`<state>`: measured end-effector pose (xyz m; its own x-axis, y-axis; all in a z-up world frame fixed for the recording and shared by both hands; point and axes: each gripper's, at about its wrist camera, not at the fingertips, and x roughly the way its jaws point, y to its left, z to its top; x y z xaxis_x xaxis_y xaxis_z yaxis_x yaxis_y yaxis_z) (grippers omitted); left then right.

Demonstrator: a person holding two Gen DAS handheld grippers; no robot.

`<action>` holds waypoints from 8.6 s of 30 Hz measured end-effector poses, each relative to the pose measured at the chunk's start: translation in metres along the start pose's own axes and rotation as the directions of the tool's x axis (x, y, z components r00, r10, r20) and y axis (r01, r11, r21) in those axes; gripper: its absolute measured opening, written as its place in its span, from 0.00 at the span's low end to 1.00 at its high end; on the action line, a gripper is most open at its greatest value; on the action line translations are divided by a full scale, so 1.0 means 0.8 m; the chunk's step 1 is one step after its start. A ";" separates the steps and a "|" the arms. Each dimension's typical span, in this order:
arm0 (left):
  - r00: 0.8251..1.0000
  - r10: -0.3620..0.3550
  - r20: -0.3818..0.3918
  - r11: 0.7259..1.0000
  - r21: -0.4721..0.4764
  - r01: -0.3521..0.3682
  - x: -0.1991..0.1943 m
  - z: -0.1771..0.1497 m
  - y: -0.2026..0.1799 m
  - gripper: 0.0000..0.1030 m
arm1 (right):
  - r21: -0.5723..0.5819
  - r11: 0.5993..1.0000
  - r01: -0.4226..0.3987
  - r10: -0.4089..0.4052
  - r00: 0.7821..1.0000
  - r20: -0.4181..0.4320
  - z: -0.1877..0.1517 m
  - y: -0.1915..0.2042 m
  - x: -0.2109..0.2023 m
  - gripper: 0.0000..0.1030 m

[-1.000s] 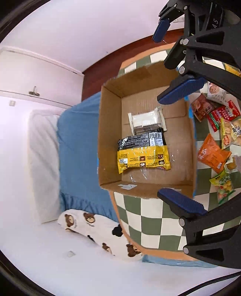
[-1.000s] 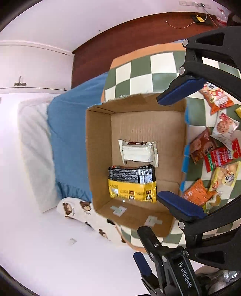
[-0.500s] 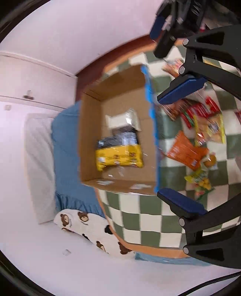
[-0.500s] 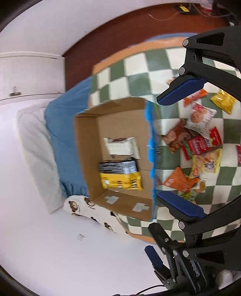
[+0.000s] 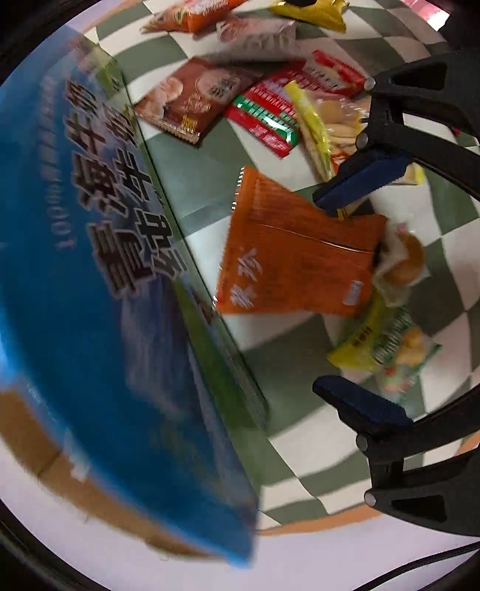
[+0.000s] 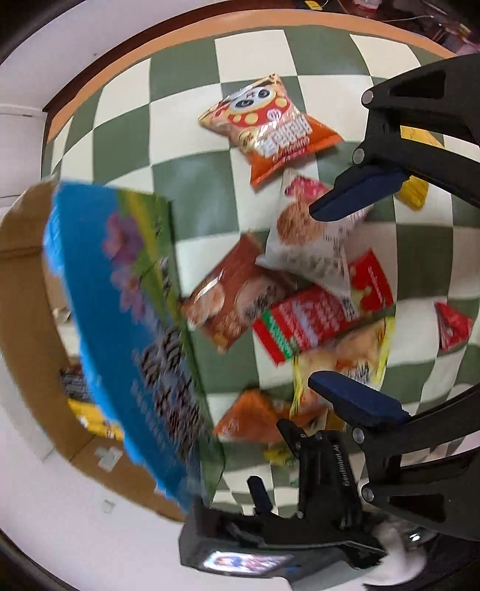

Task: Organize snacks
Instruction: 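Grasp the orange packet with the left tool while the right tool grasps the cookie packet, then lower both packets into the cardboard box and open both tools, then grasp the clear bread bag with the left tool while the right tool grasps the yellow packet, then carry both snacks into the cardboard box and open both tools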

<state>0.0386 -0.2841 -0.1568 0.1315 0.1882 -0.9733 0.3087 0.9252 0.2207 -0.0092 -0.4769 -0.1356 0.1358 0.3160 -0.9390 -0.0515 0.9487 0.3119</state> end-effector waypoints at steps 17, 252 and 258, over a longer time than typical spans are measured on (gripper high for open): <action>0.967 -0.219 -0.130 0.884 -0.446 0.140 0.006 -0.082 0.019 0.47 | -0.699 0.675 0.236 -0.406 0.910 -0.085 -0.020 0.049 0.079 0.83; 0.891 -0.401 0.211 0.842 -0.297 0.450 -0.244 -0.029 -0.001 0.41 | 0.021 0.979 -0.204 0.204 0.978 0.035 -0.035 0.034 -0.097 0.53; 0.884 -0.366 0.290 0.859 -0.260 0.441 -0.299 0.076 0.034 0.41 | -0.099 0.982 -0.159 0.174 0.970 0.169 0.083 0.043 -0.171 0.53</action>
<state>0.0728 -0.3241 0.0856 0.2760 -0.2680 -0.9230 0.0785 0.9634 -0.2563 0.0360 -0.4873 0.0136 0.2903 0.4724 -0.8322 -0.1698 0.8813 0.4410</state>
